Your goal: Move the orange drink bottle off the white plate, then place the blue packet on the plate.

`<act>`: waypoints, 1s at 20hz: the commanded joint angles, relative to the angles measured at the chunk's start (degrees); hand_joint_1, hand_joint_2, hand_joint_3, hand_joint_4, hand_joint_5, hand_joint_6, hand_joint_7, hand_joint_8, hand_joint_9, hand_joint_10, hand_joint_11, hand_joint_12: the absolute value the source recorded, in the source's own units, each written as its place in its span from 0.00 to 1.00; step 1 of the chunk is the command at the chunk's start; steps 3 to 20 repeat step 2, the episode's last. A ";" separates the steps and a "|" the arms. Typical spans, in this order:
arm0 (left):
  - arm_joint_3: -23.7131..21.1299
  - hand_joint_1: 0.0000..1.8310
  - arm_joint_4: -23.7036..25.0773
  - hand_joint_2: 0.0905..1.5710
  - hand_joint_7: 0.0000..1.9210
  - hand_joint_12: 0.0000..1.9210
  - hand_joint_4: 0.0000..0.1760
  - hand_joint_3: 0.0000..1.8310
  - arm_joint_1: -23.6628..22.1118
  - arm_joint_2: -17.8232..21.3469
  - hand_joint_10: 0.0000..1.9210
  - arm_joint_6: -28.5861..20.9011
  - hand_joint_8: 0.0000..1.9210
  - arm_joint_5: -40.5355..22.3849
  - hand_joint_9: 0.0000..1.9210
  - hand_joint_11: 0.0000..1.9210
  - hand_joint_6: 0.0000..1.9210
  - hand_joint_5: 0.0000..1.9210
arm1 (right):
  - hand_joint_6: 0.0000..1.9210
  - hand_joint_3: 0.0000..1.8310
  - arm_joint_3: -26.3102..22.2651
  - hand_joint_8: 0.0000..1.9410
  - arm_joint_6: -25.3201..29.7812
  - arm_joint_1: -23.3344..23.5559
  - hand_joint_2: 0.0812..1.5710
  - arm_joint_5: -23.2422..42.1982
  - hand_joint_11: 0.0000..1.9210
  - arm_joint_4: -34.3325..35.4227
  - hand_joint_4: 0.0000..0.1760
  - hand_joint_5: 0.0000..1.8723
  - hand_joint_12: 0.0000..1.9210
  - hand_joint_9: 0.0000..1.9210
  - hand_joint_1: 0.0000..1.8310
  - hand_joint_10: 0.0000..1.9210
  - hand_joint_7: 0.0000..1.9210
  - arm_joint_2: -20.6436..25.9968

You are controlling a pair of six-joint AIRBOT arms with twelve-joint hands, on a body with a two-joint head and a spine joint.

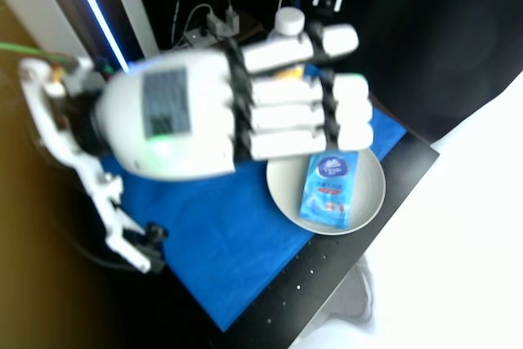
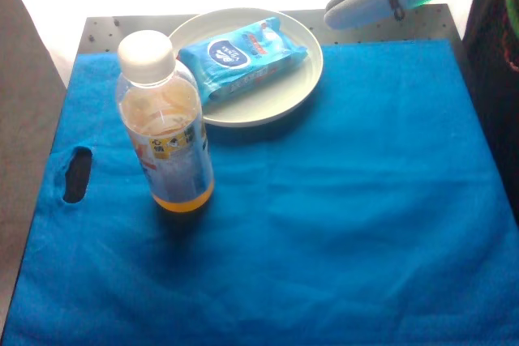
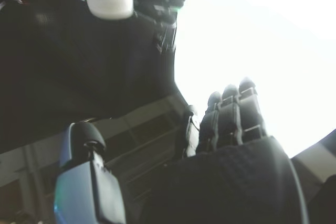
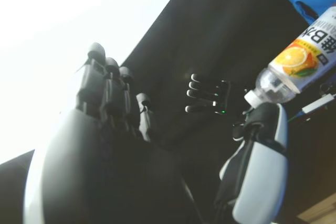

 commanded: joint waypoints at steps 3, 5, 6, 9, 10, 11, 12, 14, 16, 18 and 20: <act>0.10 0.21 -0.40 0.53 0.00 0.00 1.00 0.00 -3.67 1.55 0.00 0.79 0.00 -5.86 0.00 0.00 0.00 0.00 | 0.00 0.00 -1.31 0.00 -0.18 0.67 0.47 7.90 0.02 3.57 1.00 0.01 0.01 0.00 0.51 0.00 0.04 1.66; 0.10 0.21 -0.40 0.53 0.00 0.00 1.00 0.00 -3.67 1.55 0.00 0.79 0.00 -5.86 0.00 0.00 0.00 0.00 | 0.00 0.00 -1.31 0.00 -0.18 0.67 0.47 7.90 0.02 3.57 1.00 0.01 0.01 0.00 0.51 0.00 0.04 1.66; 0.10 0.21 -0.40 0.53 0.00 0.00 1.00 0.00 -3.67 1.55 0.00 0.79 0.00 -5.86 0.00 0.00 0.00 0.00 | 0.00 0.00 -1.31 0.00 -0.18 0.67 0.47 7.90 0.02 3.57 1.00 0.01 0.01 0.00 0.51 0.00 0.04 1.66; 0.10 0.21 -0.40 0.53 0.00 0.00 1.00 0.00 -3.67 1.55 0.00 0.79 0.00 -5.86 0.00 0.00 0.00 0.00 | 0.00 0.00 -1.31 0.00 -0.18 0.67 0.47 7.90 0.02 3.57 1.00 0.01 0.01 0.00 0.51 0.00 0.04 1.66; 0.10 0.21 -0.40 0.53 0.00 0.00 1.00 0.00 -3.67 1.55 0.00 0.79 0.00 -5.86 0.00 0.00 0.00 0.00 | 0.00 0.00 -1.31 0.00 -0.18 0.67 0.47 7.90 0.02 3.57 1.00 0.01 0.01 0.00 0.51 0.00 0.04 1.66; 0.10 0.21 -0.40 0.53 0.00 0.00 1.00 0.00 -3.67 1.55 0.00 0.79 0.00 -5.86 0.00 0.00 0.00 0.00 | 0.00 0.00 -1.31 0.00 -0.18 0.67 0.47 7.90 0.02 3.57 1.00 0.01 0.01 0.00 0.51 0.00 0.04 1.66; 0.10 0.21 -0.40 0.53 0.00 0.00 1.00 0.00 -3.67 1.55 0.00 0.79 0.00 -5.86 0.00 0.00 0.00 0.00 | 0.00 0.00 -1.31 0.00 -0.18 0.67 0.47 7.90 0.02 3.57 1.00 0.01 0.01 0.00 0.51 0.00 0.04 1.66; 0.10 0.21 -0.40 0.53 0.00 0.00 1.00 0.00 -3.67 1.55 0.00 0.79 0.00 -5.86 0.00 0.00 0.00 0.00 | 0.00 0.00 -1.31 0.00 -0.18 0.67 0.47 7.90 0.02 3.57 1.00 0.01 0.01 0.00 0.51 0.00 0.04 1.66; 0.10 0.21 -0.40 0.53 0.00 0.00 1.00 0.00 -3.67 1.55 0.00 0.79 0.00 -5.86 0.00 0.00 0.00 0.00 | 0.00 0.00 -1.31 0.00 -0.18 0.67 0.47 7.90 0.02 3.57 1.00 0.01 0.01 0.00 0.51 0.00 0.04 1.66; 0.10 0.21 -0.40 0.53 0.00 0.00 1.00 0.00 -3.67 1.55 0.00 0.79 0.00 -5.86 0.00 0.00 0.00 0.00 | 0.00 0.00 -1.31 0.00 -0.18 0.67 0.47 7.90 0.02 3.57 1.00 0.01 0.01 0.00 0.51 0.00 0.04 1.66; 0.10 0.21 -0.40 0.53 0.00 0.00 1.00 0.00 -3.67 1.55 0.00 0.79 0.00 -5.86 0.00 0.00 0.00 0.00 | 0.00 0.00 -1.31 0.00 -0.18 0.67 0.47 7.90 0.02 3.57 1.00 0.01 0.01 0.00 0.51 0.00 0.04 1.66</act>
